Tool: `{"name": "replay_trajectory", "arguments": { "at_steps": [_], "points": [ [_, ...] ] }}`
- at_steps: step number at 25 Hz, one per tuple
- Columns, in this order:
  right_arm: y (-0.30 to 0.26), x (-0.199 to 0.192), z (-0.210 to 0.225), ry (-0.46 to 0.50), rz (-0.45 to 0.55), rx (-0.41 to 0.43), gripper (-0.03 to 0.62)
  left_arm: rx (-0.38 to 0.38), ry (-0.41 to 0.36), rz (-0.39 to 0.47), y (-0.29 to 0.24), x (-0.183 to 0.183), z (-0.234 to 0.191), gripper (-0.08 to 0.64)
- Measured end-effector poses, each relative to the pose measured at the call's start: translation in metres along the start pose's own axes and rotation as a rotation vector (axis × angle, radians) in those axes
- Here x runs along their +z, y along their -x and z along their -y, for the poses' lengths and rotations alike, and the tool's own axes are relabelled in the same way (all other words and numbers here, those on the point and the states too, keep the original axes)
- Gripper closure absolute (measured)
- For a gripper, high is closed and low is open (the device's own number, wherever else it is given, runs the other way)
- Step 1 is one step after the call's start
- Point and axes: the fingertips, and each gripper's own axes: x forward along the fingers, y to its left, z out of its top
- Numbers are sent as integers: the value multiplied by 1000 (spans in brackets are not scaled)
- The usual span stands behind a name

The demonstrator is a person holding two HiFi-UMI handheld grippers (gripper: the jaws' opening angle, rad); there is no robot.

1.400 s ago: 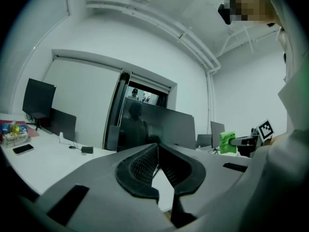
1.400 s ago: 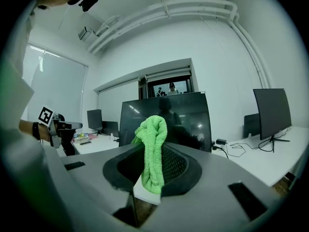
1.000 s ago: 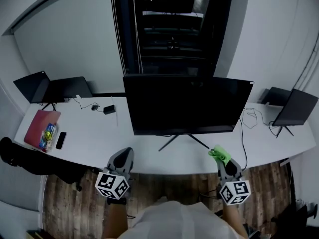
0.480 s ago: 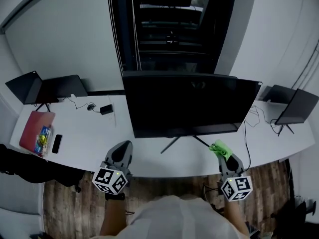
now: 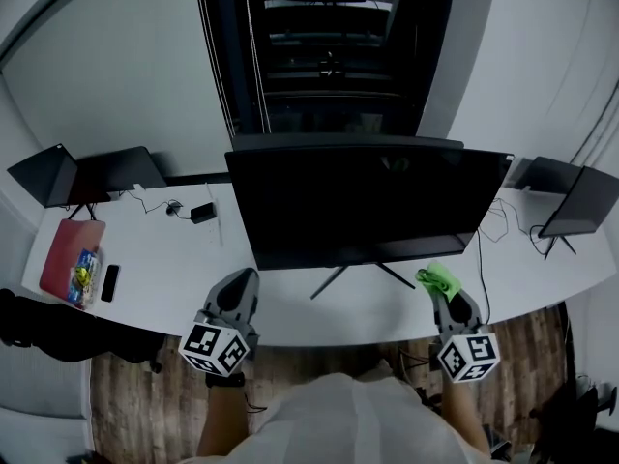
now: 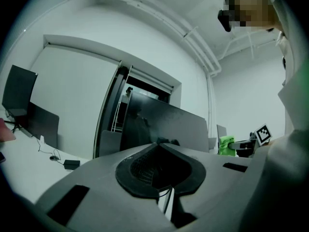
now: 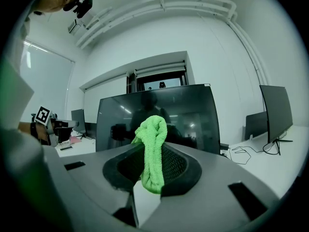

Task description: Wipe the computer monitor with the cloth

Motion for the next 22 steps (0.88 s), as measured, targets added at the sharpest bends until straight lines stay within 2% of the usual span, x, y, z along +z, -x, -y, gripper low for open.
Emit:
{"name": "replay_trajectory", "arguments": {
  "at_steps": [11, 14, 18, 22],
  "points": [
    [-24, 29, 57, -8, 17, 41, 523, -13, 23, 3, -62, 9, 34, 538],
    [-32, 45, 75, -36, 36, 68, 524, -35, 29, 5, -77, 12, 50, 538],
    [-41, 72, 94, -24, 63, 122, 523, -53, 38, 12, -97, 22, 71, 538],
    [-47, 92, 107, -24, 101, 148, 523, -39, 35, 38, -109, 33, 78, 538]
  ]
}}
